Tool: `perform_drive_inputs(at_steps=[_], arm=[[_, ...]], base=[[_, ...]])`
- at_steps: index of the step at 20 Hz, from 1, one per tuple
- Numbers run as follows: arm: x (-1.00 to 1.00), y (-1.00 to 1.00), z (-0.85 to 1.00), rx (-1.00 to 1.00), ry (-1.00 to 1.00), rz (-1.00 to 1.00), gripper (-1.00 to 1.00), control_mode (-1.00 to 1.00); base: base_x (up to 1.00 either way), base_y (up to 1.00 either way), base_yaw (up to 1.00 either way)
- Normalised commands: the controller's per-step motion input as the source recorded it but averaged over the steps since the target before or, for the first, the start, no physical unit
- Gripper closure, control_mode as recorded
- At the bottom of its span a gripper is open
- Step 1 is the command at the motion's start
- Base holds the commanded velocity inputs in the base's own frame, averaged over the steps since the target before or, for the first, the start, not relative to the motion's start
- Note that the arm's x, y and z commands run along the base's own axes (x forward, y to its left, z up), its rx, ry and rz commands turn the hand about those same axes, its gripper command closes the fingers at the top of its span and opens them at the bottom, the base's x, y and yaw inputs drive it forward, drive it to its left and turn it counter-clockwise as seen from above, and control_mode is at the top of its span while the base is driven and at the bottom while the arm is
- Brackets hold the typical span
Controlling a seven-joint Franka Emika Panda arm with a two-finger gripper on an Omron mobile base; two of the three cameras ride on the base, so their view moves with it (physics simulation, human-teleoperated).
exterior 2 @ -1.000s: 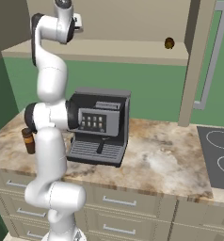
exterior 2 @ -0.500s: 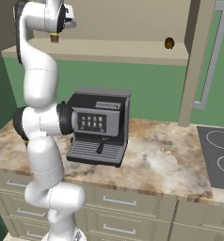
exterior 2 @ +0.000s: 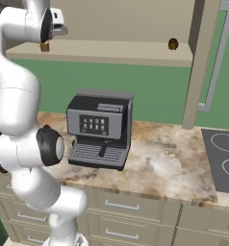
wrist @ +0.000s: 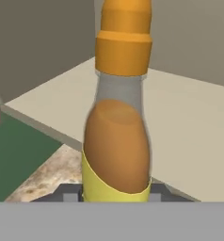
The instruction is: Pick the cinnamon and honey bottle from the cabinet and place them next to the mug.
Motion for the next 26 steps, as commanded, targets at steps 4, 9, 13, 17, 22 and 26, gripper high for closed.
perform_drive_inputs(at_steps=[4, 9, 13, 17, 22, 26], arm=[[-1.0, 0.02, -0.41, 0.0, -0.16, -0.01, 1.0, -1.0], [-1.0, 0.13, -0.67, 0.0, -0.09, -0.05, 1.0, -1.0], [-1.0, 0.21, -0.74, 0.0, -0.06, -0.08, 1.0, -1.0], [-1.0, 0.27, -0.61, 0.0, -0.03, -0.09, 1.0, -1.0], [-0.81, 0.39, -0.53, 0.0, 0.0, -0.12, 1.0, -1.0], [-0.48, 0.48, -0.39, 0.0, 0.0, -0.17, 1.0, -1.0]], base=[[0.0, 0.0, 0.0], [0.0, 0.0, 0.0], [0.0, 0.0, 0.0], [0.0, 0.0, 0.0], [0.0, 0.0, 0.0], [0.0, 0.0, 0.0]])
